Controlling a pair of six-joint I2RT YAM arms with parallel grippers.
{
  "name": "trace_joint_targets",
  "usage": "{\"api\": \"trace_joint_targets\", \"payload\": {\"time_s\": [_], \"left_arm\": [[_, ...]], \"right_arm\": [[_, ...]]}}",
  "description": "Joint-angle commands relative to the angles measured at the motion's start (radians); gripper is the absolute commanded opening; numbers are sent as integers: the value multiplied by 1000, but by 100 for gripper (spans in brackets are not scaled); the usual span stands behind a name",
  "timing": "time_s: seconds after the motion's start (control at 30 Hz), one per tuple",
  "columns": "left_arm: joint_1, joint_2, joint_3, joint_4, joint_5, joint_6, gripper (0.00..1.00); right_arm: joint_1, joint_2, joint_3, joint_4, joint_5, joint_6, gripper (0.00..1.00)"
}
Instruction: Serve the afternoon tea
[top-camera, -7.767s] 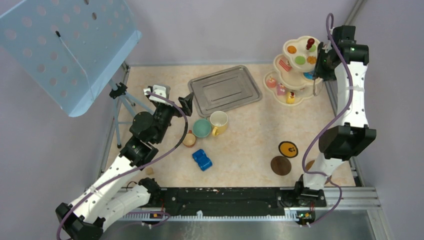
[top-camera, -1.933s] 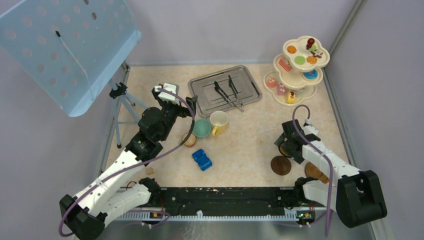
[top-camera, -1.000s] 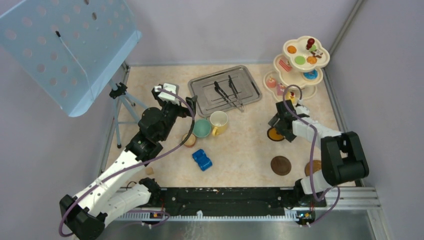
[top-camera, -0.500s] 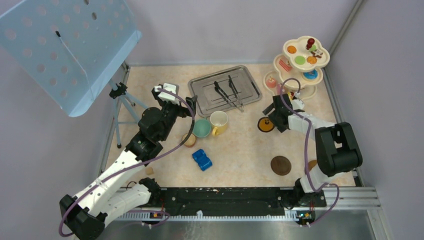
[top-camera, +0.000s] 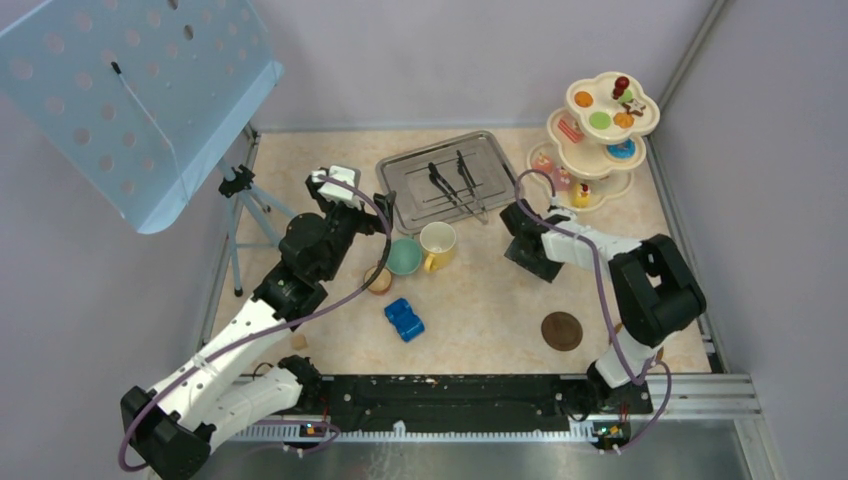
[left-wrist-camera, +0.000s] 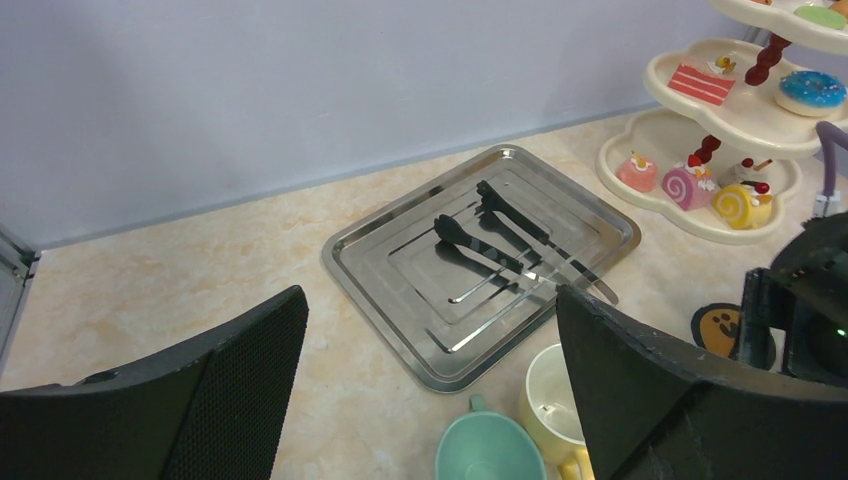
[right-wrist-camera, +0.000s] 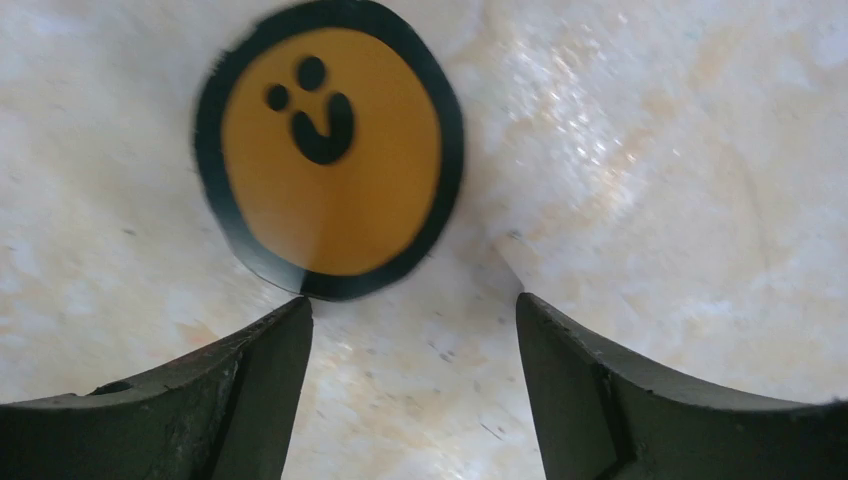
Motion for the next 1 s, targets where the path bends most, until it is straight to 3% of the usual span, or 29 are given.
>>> {"api": "trace_joint_targets", "payload": {"time_s": [0.0,0.47,0.73,0.97], "left_arm": [[-2,1,43,25,1,-1,99],[-2,-16,42,28,-9,4,99],[-2,-29,41,28,-12,6,99],[-2,-29,41,29,-14,6,99]], "right_arm": [[19,172,56,-132,25,-33,73],[-37,229,70,-13,43,-37,70],[-106,246,102,86,33,-163,69],[-56,107,134,26,60,-340,82]]}}
